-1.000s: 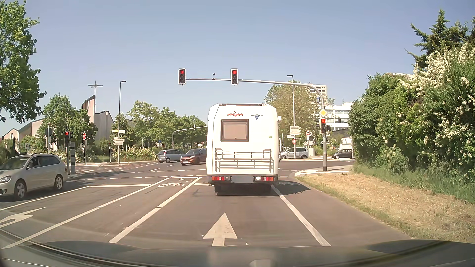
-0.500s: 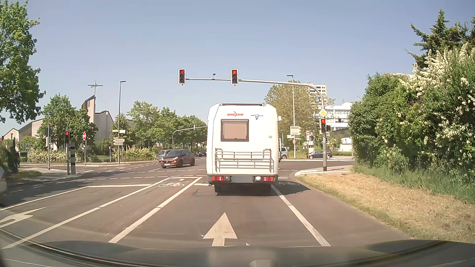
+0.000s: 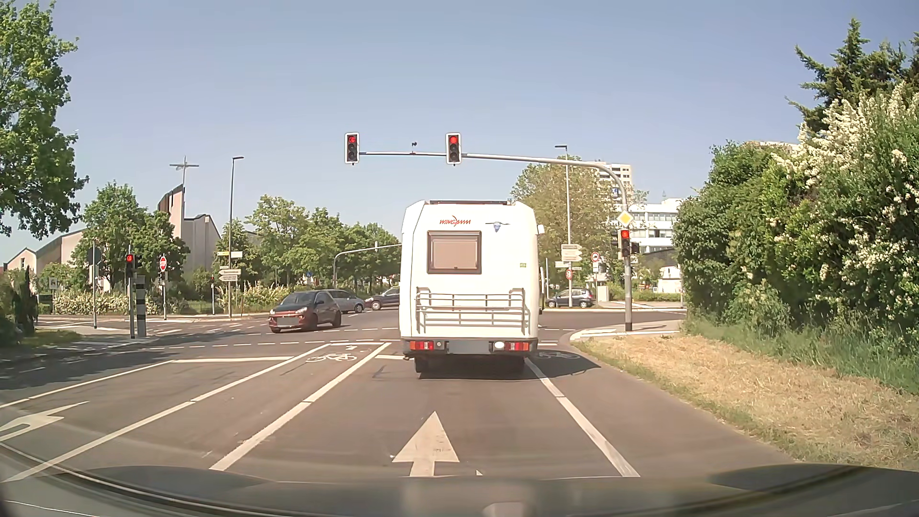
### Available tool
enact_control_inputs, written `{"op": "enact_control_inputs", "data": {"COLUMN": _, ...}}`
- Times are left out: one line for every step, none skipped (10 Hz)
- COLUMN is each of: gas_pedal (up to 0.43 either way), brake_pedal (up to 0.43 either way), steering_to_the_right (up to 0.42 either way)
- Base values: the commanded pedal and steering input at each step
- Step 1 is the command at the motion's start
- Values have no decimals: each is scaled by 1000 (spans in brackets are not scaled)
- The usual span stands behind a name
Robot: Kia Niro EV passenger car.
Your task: Follow the waypoints while adhering to traffic rules and regulations
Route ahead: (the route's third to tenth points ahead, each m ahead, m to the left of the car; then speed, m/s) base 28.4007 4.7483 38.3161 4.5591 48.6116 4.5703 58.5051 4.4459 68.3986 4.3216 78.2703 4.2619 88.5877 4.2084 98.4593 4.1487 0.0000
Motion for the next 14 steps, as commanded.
{"op": "enact_control_inputs", "data": {"gas_pedal": 0, "brake_pedal": 293, "steering_to_the_right": 5}}
{"op": "enact_control_inputs", "data": {"gas_pedal": 0, "brake_pedal": 299, "steering_to_the_right": 5}}
{"op": "enact_control_inputs", "data": {"gas_pedal": 0, "brake_pedal": 293, "steering_to_the_right": 5}}
{"op": "enact_control_inputs", "data": {"gas_pedal": 0, "brake_pedal": 299, "steering_to_the_right": 5}}
{"op": "enact_control_inputs", "data": {"gas_pedal": 0, "brake_pedal": 293, "steering_to_the_right": 5}}
{"op": "enact_control_inputs", "data": {"gas_pedal": 0, "brake_pedal": 299, "steering_to_the_right": 5}}
{"op": "enact_control_inputs", "data": {"gas_pedal": 0, "brake_pedal": 299, "steering_to_the_right": 5}}
{"op": "enact_control_inputs", "data": {"gas_pedal": 0, "brake_pedal": 293, "steering_to_the_right": 5}}
{"op": "enact_control_inputs", "data": {"gas_pedal": 0, "brake_pedal": 293, "steering_to_the_right": 5}}
{"op": "enact_control_inputs", "data": {"gas_pedal": 0, "brake_pedal": 293, "steering_to_the_right": 5}}
{"op": "enact_control_inputs", "data": {"gas_pedal": 0, "brake_pedal": 293, "steering_to_the_right": 5}}
{"op": "enact_control_inputs", "data": {"gas_pedal": 0, "brake_pedal": 293, "steering_to_the_right": 5}}
{"op": "enact_control_inputs", "data": {"gas_pedal": 0, "brake_pedal": 293, "steering_to_the_right": 5}}
{"op": "enact_control_inputs", "data": {"gas_pedal": 0, "brake_pedal": 293, "steering_to_the_right": 5}}
